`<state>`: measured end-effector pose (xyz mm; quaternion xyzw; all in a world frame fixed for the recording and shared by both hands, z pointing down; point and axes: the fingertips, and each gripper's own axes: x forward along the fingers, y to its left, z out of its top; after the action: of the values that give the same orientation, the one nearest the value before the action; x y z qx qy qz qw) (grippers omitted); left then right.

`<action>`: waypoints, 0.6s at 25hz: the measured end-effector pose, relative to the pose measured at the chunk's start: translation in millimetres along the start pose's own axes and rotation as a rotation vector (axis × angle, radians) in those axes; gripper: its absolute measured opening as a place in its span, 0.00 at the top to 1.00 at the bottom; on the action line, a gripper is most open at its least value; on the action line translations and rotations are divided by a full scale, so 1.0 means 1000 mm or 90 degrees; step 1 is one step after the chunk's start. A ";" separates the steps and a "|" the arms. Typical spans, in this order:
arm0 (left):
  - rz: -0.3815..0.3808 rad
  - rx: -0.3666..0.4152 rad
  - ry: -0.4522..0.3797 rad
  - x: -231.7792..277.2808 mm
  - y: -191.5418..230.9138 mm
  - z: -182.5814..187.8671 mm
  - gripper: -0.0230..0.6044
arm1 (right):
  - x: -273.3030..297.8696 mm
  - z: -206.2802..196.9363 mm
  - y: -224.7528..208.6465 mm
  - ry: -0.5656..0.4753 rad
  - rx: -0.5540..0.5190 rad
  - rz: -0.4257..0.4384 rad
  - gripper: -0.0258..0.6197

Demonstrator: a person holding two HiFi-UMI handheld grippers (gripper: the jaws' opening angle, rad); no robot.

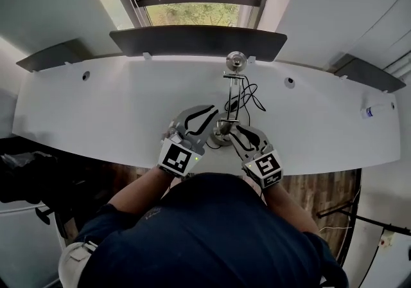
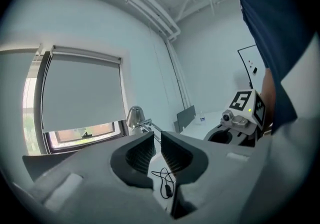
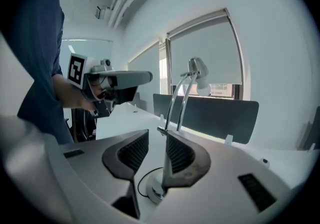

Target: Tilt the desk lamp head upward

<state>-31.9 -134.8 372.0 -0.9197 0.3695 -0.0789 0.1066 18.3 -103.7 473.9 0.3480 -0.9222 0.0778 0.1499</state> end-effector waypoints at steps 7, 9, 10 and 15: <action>-0.039 -0.068 0.001 -0.007 -0.025 -0.003 0.93 | -0.012 0.038 0.015 -0.056 0.012 0.025 0.83; -0.048 -0.075 0.001 -0.008 -0.031 -0.002 0.94 | -0.013 0.044 0.019 -0.065 0.011 0.031 0.83; -0.051 -0.081 0.001 -0.009 -0.033 -0.002 0.95 | -0.014 0.046 0.020 -0.070 0.011 0.034 0.84; -0.064 -0.118 -0.011 -0.016 -0.040 -0.004 0.95 | -0.015 0.054 0.029 -0.096 0.002 0.041 0.89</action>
<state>-17.5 -95.5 384.9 -0.9437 0.3275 -0.0419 0.0203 -2.0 -86.4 417.4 0.3230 -0.9415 0.0574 0.0769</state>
